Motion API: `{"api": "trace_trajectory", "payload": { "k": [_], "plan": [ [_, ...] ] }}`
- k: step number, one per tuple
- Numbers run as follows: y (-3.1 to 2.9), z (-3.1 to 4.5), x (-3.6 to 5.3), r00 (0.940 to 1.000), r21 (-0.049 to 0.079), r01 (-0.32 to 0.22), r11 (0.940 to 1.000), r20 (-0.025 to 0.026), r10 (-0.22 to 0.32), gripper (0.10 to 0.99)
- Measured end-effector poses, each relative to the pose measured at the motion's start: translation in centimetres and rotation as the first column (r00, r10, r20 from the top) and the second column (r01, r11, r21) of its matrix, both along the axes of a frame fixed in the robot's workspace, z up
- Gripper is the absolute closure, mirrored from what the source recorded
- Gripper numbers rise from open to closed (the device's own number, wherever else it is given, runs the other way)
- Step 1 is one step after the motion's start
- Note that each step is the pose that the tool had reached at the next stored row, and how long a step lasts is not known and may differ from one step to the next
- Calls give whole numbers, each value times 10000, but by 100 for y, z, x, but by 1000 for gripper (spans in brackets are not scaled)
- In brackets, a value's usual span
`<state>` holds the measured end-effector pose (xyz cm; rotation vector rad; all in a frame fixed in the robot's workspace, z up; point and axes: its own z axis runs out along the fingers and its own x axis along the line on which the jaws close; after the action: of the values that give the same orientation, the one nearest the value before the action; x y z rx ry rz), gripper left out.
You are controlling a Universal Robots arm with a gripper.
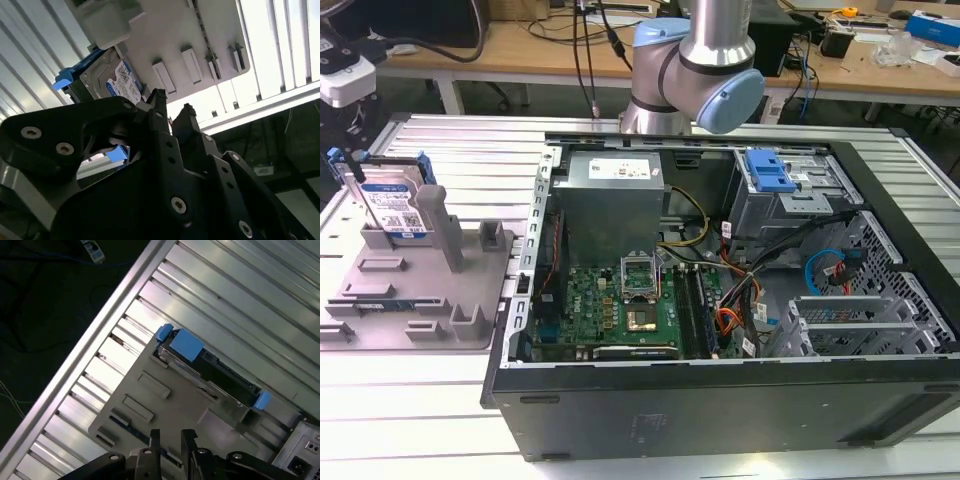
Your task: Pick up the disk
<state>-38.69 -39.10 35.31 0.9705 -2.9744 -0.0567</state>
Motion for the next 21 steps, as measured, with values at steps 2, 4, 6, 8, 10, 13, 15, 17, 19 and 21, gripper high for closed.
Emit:
{"api": "trace_trajectory", "payload": {
  "k": [2, 4, 6, 8, 10, 13, 15, 17, 19, 21],
  "plan": [
    [0, -1, 0, 9994, 0, -351, 9994, 0, 351, 729],
    [0, -2, 0, 9979, 0, -641, 9979, 1, 641, 608],
    [0, -3, 0, 9960, 0, -897, 9960, 1, 897, 545],
    [-1, -4, 0, 9932, 0, -1163, 9932, 1, 1163, 545],
    [-1, -5, 0, 9888, 0, -1493, 9888, 0, 1493, 545],
    [0, -8, 1, 9748, -5, -2231, 9748, 0, 2231, 545],
    [0, -9, 1, 9655, -18, -2605, 9655, -4, 2605, 545],
    [0, -10, 1, 9514, -20, -3080, 9514, -4, 3080, 545],
    [1, -13, 1, 9331, -42, -3597, 9331, -11, 3597, 545],
    [0, -14, 1, 9077, -142, -4196, 9076, -41, 4196, 545]
  ]
}}
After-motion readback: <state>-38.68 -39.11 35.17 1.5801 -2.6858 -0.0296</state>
